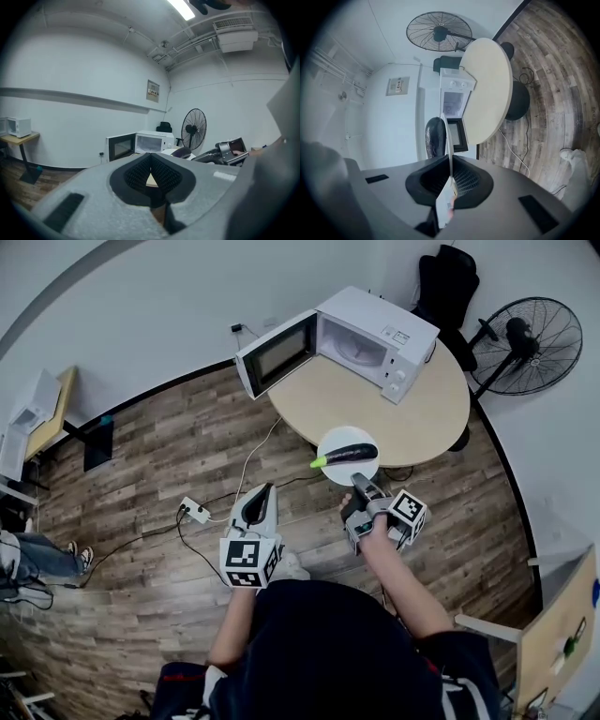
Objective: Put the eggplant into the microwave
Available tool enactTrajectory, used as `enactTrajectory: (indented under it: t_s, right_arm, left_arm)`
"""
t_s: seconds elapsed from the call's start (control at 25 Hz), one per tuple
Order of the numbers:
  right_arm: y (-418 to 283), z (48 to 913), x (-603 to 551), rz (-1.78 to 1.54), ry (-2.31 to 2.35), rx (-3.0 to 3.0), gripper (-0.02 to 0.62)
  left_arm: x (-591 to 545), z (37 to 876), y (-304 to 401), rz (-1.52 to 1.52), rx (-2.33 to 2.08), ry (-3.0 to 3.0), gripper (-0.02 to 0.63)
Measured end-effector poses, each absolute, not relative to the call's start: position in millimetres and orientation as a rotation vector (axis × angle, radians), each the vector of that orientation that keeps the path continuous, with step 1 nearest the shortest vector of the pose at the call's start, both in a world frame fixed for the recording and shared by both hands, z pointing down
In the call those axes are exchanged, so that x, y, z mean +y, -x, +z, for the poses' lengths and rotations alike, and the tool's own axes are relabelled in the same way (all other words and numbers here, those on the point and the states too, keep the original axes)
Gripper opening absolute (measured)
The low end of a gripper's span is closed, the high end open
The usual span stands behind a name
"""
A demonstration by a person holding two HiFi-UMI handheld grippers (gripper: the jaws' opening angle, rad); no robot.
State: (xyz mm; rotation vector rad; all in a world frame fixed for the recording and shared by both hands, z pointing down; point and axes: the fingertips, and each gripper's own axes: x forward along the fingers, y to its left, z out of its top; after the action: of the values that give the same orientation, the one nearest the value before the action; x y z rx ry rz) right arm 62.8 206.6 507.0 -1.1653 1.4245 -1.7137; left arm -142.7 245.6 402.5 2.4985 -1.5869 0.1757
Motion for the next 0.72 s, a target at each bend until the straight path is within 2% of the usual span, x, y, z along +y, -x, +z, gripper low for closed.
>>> enactTrajectory:
  t_s: [0.72]
  right_arm:
    - [-12.9,517.6,111.6,-1.693,1.235,1.356,0.02]
  left_arm:
    - [137.5,413.5,198.9,0.174,-1.478,-2.543,0.014]
